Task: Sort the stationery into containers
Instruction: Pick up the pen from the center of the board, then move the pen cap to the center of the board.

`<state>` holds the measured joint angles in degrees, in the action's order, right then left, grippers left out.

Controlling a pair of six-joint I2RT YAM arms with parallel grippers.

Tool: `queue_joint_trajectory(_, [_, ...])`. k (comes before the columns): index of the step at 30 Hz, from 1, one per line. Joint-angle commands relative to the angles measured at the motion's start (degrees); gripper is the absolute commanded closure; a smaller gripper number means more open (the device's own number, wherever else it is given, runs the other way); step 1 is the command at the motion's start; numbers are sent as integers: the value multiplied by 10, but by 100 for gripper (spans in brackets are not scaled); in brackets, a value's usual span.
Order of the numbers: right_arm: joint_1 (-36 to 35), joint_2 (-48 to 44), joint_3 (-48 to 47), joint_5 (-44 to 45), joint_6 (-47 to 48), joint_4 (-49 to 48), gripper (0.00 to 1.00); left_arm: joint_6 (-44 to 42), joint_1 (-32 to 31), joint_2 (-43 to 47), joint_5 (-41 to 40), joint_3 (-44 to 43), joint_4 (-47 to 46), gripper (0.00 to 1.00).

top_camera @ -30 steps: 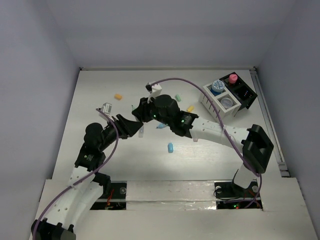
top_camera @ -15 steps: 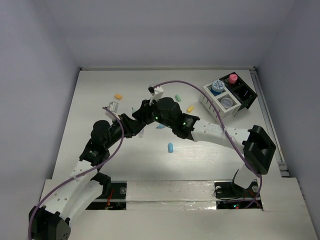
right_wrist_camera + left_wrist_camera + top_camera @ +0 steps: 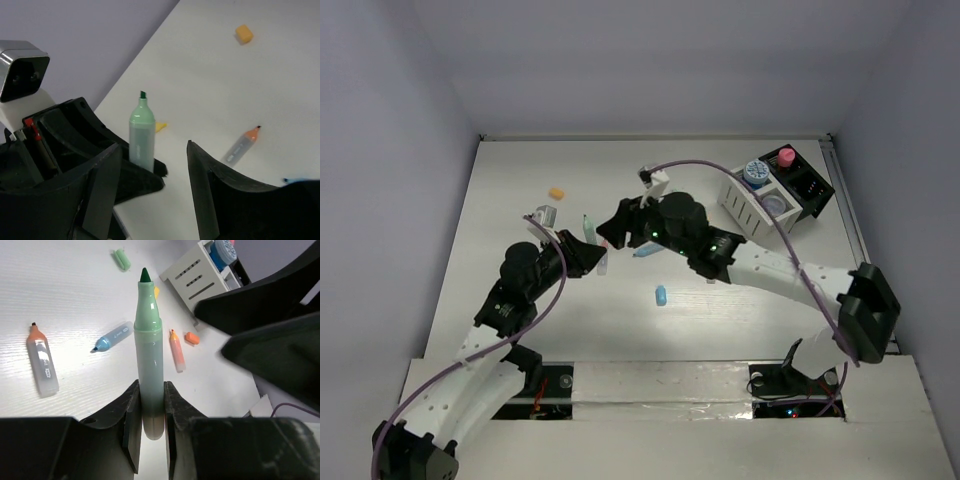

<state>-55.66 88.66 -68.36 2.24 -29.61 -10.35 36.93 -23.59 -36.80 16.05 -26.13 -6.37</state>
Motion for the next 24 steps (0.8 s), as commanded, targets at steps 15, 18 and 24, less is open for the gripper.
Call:
queue_joint_trajectory(15, [258,64,-54,-52,85,225,39,-186,2,-11,-9,-151,170,100])
queue_joint_trajectory(18, [265,147,-139,-6,127,284,39,-186,2,-6,-1,-139,161,100])
queue_joint_trajectory(24, [275,281,-293,61,189,388,41,-187,2,9,5,-134,158,100])
